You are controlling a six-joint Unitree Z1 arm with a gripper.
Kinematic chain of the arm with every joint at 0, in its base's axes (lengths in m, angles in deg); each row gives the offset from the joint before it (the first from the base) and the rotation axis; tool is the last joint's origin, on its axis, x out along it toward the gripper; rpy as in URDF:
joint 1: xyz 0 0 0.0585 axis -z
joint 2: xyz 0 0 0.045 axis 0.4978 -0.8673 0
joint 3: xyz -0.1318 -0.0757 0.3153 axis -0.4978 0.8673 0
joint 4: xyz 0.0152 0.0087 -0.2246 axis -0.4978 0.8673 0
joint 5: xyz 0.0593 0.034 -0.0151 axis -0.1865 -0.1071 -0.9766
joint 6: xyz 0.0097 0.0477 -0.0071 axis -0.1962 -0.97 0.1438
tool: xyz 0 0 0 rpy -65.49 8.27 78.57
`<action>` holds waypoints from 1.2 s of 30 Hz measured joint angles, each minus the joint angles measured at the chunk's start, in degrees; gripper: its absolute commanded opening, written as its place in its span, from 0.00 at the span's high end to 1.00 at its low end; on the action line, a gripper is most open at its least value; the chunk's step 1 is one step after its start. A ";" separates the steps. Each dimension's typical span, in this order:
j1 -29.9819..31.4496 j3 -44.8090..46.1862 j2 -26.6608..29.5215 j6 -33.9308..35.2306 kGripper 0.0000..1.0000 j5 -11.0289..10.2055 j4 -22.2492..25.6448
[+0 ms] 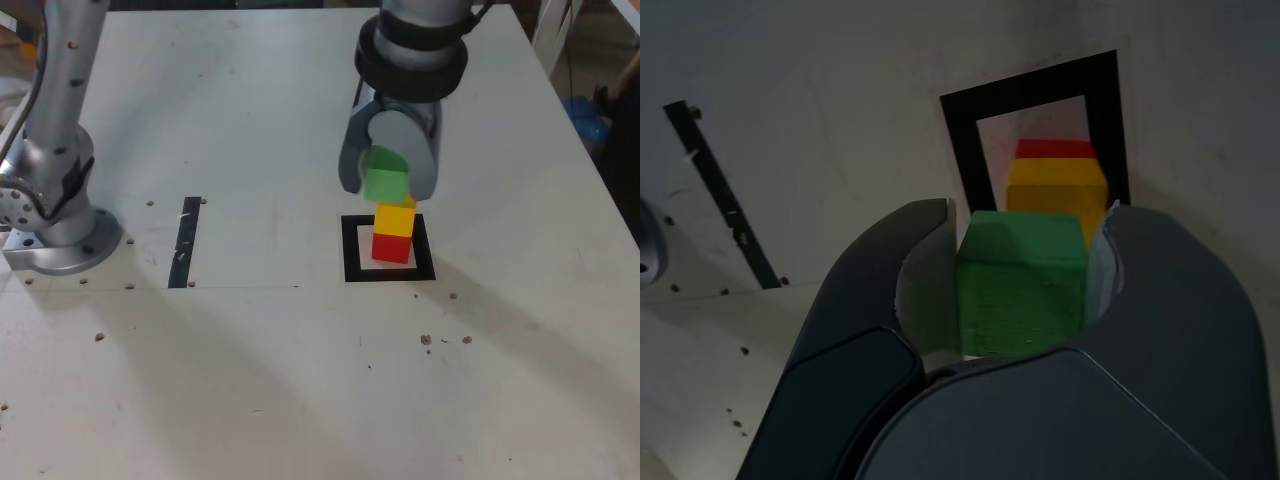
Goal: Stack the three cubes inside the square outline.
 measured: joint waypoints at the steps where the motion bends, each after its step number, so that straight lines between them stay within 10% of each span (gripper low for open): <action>1: 0.00 0.06 -0.04 0.00 0.83 0.08 -0.22; 11: -0.15 1.21 -0.57 -0.27 0.76 0.29 -2.68; 26: -0.84 2.47 -0.49 -0.74 0.05 -0.24 -3.32; 36: -0.84 2.18 1.89 -0.76 0.01 0.00 -2.74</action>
